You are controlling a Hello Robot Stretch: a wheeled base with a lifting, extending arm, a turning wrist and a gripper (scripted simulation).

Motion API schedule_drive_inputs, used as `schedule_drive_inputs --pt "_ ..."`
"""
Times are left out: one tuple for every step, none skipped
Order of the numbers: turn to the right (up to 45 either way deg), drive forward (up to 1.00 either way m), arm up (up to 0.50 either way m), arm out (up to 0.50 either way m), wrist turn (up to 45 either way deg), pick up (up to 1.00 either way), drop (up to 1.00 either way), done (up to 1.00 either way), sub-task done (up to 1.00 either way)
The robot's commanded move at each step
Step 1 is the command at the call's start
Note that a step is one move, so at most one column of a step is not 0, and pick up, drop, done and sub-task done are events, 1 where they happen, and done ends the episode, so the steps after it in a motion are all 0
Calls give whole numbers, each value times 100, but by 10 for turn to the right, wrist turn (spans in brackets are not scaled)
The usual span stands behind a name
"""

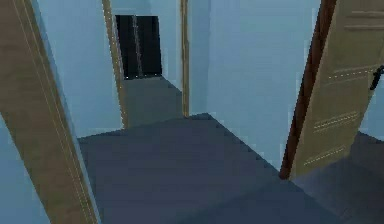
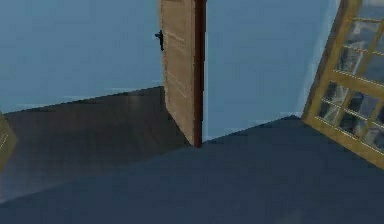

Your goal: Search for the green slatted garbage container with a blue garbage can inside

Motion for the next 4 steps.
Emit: schedule_drive_inputs --pt "0 65 0 0 0 0 0 0 0" --pt "-90 0 0 0 0 0 0 0 0" --pt "0 100 0 0 0 0 0 0 0" --pt "0 100 0 0 0 0 0 0 0"
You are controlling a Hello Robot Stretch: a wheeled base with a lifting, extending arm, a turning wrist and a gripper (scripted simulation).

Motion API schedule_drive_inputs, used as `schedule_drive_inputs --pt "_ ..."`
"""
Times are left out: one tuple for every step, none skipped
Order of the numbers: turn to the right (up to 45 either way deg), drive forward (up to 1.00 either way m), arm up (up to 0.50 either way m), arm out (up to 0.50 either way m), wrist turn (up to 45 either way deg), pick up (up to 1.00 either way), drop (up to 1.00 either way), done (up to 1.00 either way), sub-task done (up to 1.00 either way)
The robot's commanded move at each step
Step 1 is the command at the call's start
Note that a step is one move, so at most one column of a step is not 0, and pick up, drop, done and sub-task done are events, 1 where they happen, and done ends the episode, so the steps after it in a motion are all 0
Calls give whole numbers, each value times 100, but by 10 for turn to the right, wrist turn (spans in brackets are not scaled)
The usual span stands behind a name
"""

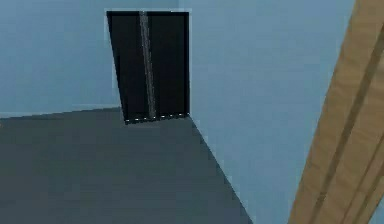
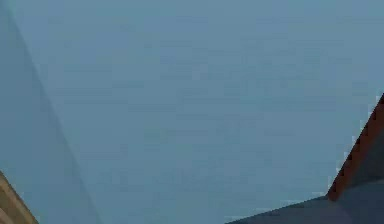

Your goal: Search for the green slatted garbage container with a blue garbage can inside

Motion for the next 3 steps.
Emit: schedule_drive_inputs --pt "-450 0 0 0 0 0 0 0 0" --pt "0 75 0 0 0 0 0 0 0" --pt "-450 0 0 0 0 0 0 0 0"
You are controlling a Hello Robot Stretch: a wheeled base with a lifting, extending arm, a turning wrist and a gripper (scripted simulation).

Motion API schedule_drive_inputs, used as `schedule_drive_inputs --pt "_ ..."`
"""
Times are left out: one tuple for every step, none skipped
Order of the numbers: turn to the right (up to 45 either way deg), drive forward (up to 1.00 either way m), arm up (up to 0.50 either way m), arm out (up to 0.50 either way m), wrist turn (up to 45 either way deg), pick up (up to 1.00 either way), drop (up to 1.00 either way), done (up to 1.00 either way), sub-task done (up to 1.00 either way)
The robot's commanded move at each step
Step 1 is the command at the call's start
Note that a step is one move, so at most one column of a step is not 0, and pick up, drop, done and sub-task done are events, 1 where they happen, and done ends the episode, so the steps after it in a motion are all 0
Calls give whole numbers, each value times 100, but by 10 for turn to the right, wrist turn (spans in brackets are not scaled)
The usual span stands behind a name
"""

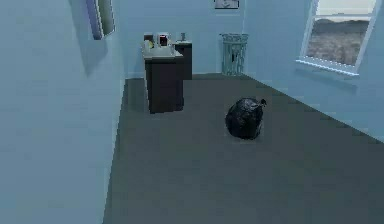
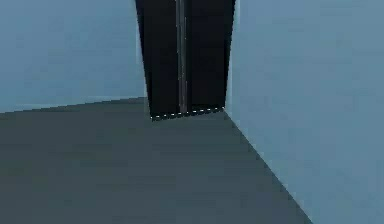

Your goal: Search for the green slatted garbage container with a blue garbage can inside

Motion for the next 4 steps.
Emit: schedule_drive_inputs --pt "0 100 0 0 0 0 0 0 0" --pt "-30 0 0 0 0 0 0 0 0" --pt "0 100 0 0 0 0 0 0 0" --pt "0 70 0 0 0 0 0 0 0"
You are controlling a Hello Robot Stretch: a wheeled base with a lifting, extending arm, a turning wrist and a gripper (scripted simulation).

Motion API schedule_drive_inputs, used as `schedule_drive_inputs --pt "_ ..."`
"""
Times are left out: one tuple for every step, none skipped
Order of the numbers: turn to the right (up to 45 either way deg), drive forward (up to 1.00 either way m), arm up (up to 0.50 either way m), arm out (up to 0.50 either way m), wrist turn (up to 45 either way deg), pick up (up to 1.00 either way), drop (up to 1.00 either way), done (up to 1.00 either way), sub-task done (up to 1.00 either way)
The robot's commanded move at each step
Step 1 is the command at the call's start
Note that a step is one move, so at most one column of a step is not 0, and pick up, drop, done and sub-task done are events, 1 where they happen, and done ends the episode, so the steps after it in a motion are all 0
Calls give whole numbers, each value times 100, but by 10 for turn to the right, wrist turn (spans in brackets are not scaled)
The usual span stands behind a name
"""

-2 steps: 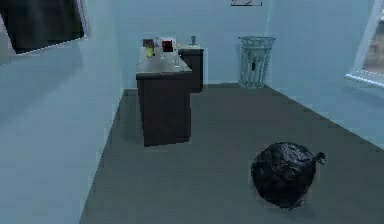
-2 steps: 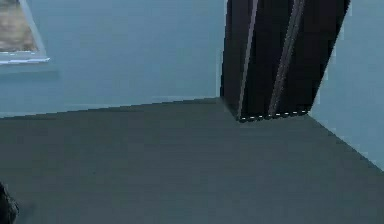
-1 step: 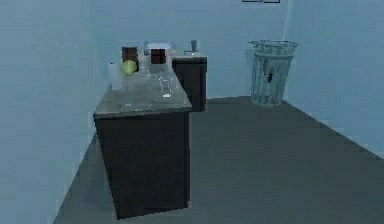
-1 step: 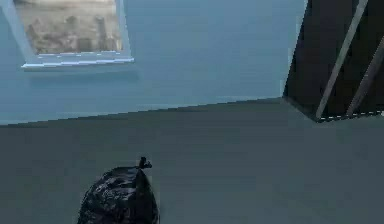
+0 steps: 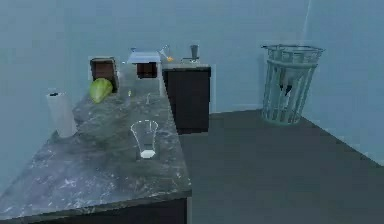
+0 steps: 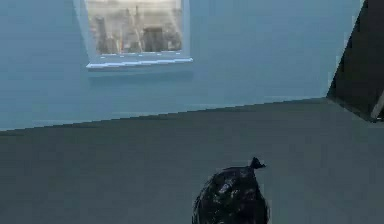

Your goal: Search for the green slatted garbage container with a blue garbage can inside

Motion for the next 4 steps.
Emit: schedule_drive_inputs --pt "240 0 0 0 0 0 0 0 0" --pt "0 100 0 0 0 0 0 0 0" --pt "0 100 0 0 0 0 0 0 0" --pt "0 0 0 0 0 0 0 100 0"
